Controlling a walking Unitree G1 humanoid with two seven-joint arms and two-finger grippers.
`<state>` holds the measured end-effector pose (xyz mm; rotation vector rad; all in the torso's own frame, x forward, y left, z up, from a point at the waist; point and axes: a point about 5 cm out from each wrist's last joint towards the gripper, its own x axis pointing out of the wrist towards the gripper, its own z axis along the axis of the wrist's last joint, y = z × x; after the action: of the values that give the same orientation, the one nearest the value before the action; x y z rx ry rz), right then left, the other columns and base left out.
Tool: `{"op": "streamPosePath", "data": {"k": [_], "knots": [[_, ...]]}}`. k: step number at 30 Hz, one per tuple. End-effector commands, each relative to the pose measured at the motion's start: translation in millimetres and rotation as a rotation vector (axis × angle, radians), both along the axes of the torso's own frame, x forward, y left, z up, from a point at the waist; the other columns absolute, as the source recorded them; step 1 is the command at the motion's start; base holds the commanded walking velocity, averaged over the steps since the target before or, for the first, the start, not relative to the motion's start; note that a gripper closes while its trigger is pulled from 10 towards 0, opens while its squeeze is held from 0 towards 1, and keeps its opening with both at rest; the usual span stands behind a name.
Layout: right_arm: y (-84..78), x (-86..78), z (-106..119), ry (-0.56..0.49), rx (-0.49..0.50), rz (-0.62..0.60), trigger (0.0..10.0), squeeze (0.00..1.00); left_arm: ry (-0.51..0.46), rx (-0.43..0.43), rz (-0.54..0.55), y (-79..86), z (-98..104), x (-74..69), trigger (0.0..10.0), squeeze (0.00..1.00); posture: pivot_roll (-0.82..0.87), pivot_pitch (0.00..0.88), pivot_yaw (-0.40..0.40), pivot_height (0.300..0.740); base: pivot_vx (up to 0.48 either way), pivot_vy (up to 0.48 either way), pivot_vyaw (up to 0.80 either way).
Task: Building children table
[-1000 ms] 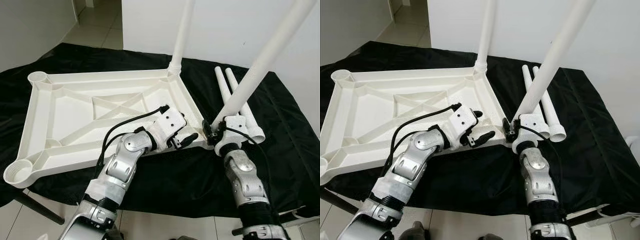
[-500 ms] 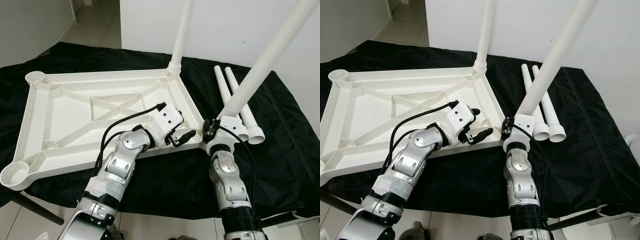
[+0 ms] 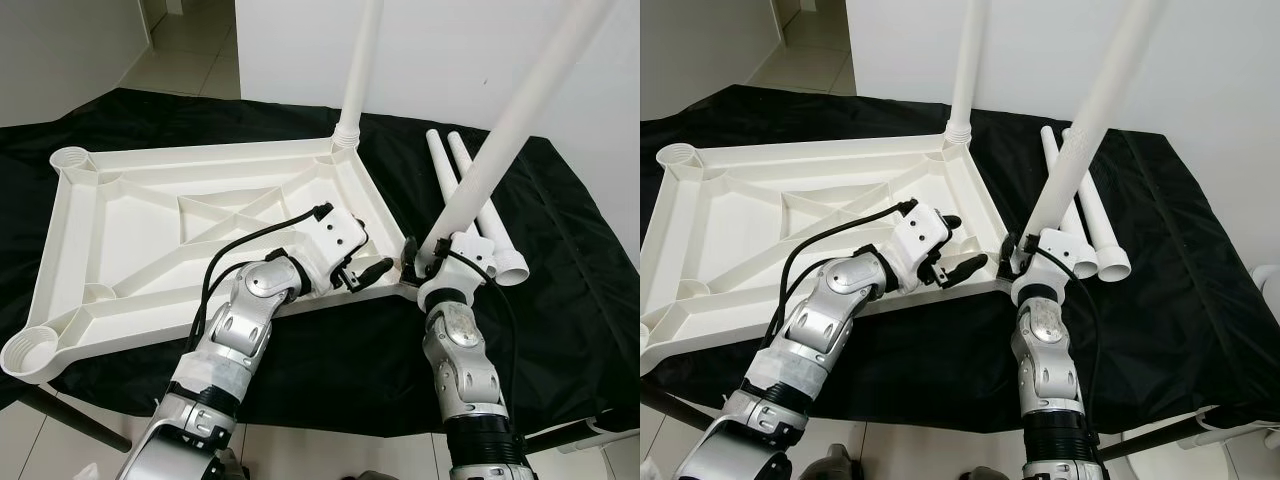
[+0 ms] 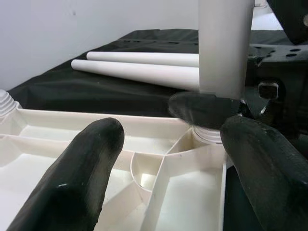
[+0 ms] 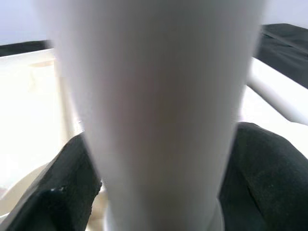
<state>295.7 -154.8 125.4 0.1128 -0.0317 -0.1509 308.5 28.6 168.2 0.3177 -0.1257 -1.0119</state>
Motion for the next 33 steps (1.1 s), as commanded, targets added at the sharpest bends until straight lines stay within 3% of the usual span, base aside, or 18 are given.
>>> {"op": "streamPosePath", "data": {"k": [1,2,8,13,14,21,22,23,26,27,28,33], "knots": [[-8.0,-1.7,0,-0.011,-0.028,0.043,10.0,1.0,-0.023,-0.036,0.113,2.1,2,5.7,10.0,0.0,0.04,0.0,-0.067,0.74,0.0,0.0,0.0],[-12.9,-1.6,3,-0.025,-0.066,0.095,10.0,0.0,-0.018,-0.038,0.103,2.3,1,3.9,10.0,0.0,0.04,0.0,-0.068,0.74,0.0,0.0,0.0],[-23.3,0.3,6,-0.052,-0.169,0.273,10.0,0.0,-0.02,-0.031,0.074,0.3,-4,-3.1,10.0,0.0,0.04,0.0,-0.067,0.74,0.0,0.0,0.0],[-26.6,1.3,7,-0.061,-0.196,0.326,10.0,0.0,-0.019,-0.027,0.065,-0.5,-6,-5.1,10.0,0.0,0.04,0.0,-0.068,0.74,0.0,0.0,0.0],[-29.0,3.7,8,-0.06,-0.227,0.405,10.0,0.0,0.016,-0.027,0.023,-1.8,-9,-8.9,10.0,0.0,0.04,0.0,-0.069,0.74,0.0,0.0,0.0],[-35.9,10.4,4,-0.029,-0.255,0.589,10.0,0.0,0.103,-0.037,-0.086,-5.8,-14,-19.5,10.0,0.0,0.04,0.0,-0.074,0.74,0.0,0.0,0.0],[-35.8,12.2,-1,0.002,-0.27,0.643,10.0,0.0,0.129,-0.001,-0.127,-6.6,-23,-25.0,10.0,0.0,0.04,0.0,-0.076,0.74,0.0,0.0,0.0],[-36.2,12.9,-2,0.009,-0.275,0.657,6.2,0.0,0.123,0.013,-0.136,-7.1,-25,-26.7,10.0,0.0,0.04,0.0,-0.077,0.74,0.0,0.0,0.0],[-36.6,14.5,-4,0.021,-0.269,0.671,6.2,0.0,0.138,0.024,-0.135,-7.5,-29,-28.3,10.0,0.0,0.04,0.0,-0.077,0.74,0.0,0.0,0.0],[-37.5,15.7,-5,0.024,-0.269,0.675,4.3,0.0,0.145,0.021,-0.132,-7.9,-30,-28.6,10.0,0.0,0.05,0.0,-0.078,0.74,0.0,0.0,0.0],[-37.6,16.1,-8,0.032,-0.266,0.686,0.0,0.0,0.148,0.019,-0.13,-8.1,-30,-29.5,10.0,0.0,0.05,0.0,-0.079,0.74,0.0,0.0,0.0],[-39.9,16.1,-14,0.055,-0.271,0.705,0.0,0.0,0.149,0.02,-0.121,-8.3,-31,-30.2,10.0,0.0,0.05,0.0,-0.079,0.74,0.0,0.0,0.0]]}}
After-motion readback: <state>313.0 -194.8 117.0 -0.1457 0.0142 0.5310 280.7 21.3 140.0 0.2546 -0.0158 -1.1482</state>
